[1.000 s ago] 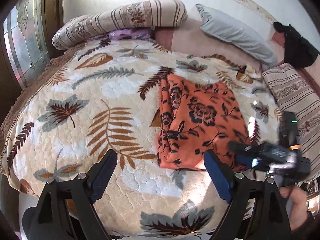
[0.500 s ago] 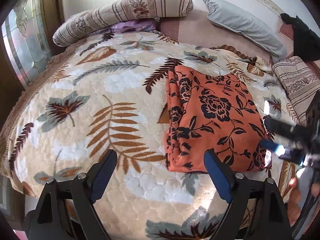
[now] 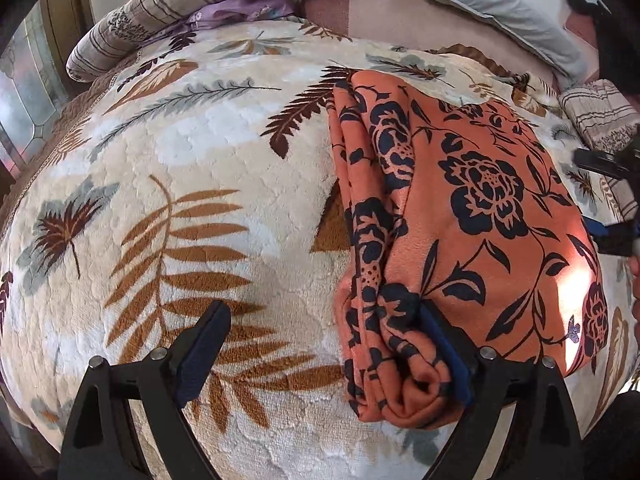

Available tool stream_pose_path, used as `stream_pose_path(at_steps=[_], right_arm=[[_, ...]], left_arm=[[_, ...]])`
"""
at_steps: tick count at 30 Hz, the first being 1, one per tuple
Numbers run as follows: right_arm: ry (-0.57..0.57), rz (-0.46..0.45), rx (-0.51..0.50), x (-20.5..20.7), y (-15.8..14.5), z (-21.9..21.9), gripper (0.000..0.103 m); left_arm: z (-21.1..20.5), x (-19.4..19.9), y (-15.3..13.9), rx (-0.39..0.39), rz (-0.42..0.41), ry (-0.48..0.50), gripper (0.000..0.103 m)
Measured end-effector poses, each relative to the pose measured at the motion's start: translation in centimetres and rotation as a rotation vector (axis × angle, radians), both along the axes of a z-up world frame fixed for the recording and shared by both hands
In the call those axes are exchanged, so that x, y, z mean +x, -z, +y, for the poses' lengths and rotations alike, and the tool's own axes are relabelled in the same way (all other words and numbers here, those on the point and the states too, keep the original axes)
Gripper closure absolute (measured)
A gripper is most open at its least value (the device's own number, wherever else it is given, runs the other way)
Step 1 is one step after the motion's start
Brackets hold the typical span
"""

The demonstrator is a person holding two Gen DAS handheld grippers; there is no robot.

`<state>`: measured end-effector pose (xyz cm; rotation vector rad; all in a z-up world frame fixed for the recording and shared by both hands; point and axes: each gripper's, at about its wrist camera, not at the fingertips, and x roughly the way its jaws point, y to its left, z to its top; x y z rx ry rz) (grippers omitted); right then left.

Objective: Fold small clothes

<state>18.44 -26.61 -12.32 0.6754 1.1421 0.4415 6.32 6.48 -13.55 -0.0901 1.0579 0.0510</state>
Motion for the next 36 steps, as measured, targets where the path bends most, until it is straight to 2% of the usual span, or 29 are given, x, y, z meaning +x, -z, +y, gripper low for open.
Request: stream_pose_path(at_steps=[1, 2, 3, 4, 5, 7, 8, 9, 10, 12, 14, 17, 18, 20, 23, 27, 29, 32, 36], right_arm=[[-0.024, 0.009, -0.02, 0.7, 0.7, 0.7, 0.008], [-0.047, 0.026, -0.07, 1.1, 1.4, 1.3, 0.038], [-0.055, 0.041, -0.091, 1.5, 2.0, 1.7, 0.05], [-0.052, 0.043, -0.07, 1.4, 2.0, 1.8, 0.054], [-0.035, 0.017, -0.09, 1.0, 1.2, 1.8, 0.056], [-0.012, -0.031, -0.19, 0.1, -0.1, 2.2, 0.055], [0.002, -0.056, -0.239, -0.7, -0.9, 2.2, 0.05], [0.012, -0.076, -0.247, -1.5, -1.7, 2.1, 0.046], [0.034, -0.096, -0.235, -2.6, -2.5, 1.7, 0.038], [0.052, -0.149, -0.214, -4.6, -4.2, 1.6, 0.036], [0.001, -0.198, -0.163, -6.5, -5.6, 2.5, 0.033], [-0.109, -0.234, -0.138, -9.1, -5.9, 4.9, 0.019], [-0.138, -0.208, -0.126, -9.2, -4.9, 5.6, 0.019], [-0.16, -0.098, -0.132, -8.7, -1.9, 6.2, 0.018], [-0.107, -0.153, -0.117, -10.3, -4.0, 5.5, 0.019], [-0.091, -0.279, -0.182, -14.4, -7.9, 5.1, 0.017], [-0.074, -0.303, -0.202, -16.9, -8.3, 4.9, 0.012], [-0.042, -0.317, -0.283, -20.4, -7.5, 4.6, 0.012], [-0.035, -0.342, -0.379, -23.1, -7.1, 5.0, 0.012]], left_arm=[[0.2, 0.1, 0.1, -0.008, 0.001, -0.005, 0.006], [0.3, 0.1, 0.3, -0.015, 0.002, -0.008, 0.004], [0.4, 0.1, 0.3, -0.021, 0.003, -0.01, 0.004], [0.5, 0.2, 0.3, -0.022, 0.002, -0.013, 0.004], [0.5, 0.2, 0.2, -0.021, 0.003, -0.016, 0.004], [0.3, 0.0, -0.2, -0.013, -0.002, -0.028, 0.004], [0.2, -0.2, -0.5, -0.002, -0.008, -0.035, 0.004], [0.0, -0.5, -1.0, 0.012, -0.017, -0.038, 0.004], [-0.2, -0.9, -1.4, 0.024, -0.023, -0.036, 0.004], [-0.5, -1.5, -2.2, 0.034, -0.033, -0.03, 0.004], [-0.4, -2.2, -2.9, 0.024, -0.047, -0.037, 0.004], [-0.4, -3.2, -4.0, 0.021, -0.066, -0.039, 0.004], [-0.4, -3.7, -4.4, 0.021, -0.072, -0.043, 0.004], [-0.4, -4.3, -5.0, 0.01, -0.075, -0.042, 0.004], [-0.5, -5.8, -6.1, 0.02, -0.105, -0.037, 0.004], [-0.7, -7.3, -7.4, 0.004, -0.132, -0.04, 0.004], [-1.0, -8.0, -7.9, 0.009, -0.141, -0.04, 0.004], [-1.4, -9.0, -8.6, 0.008, -0.151, -0.037, 0.004], [-2.1, -10.2, -9.4, -0.002, -0.172, -0.031, 0.004]])
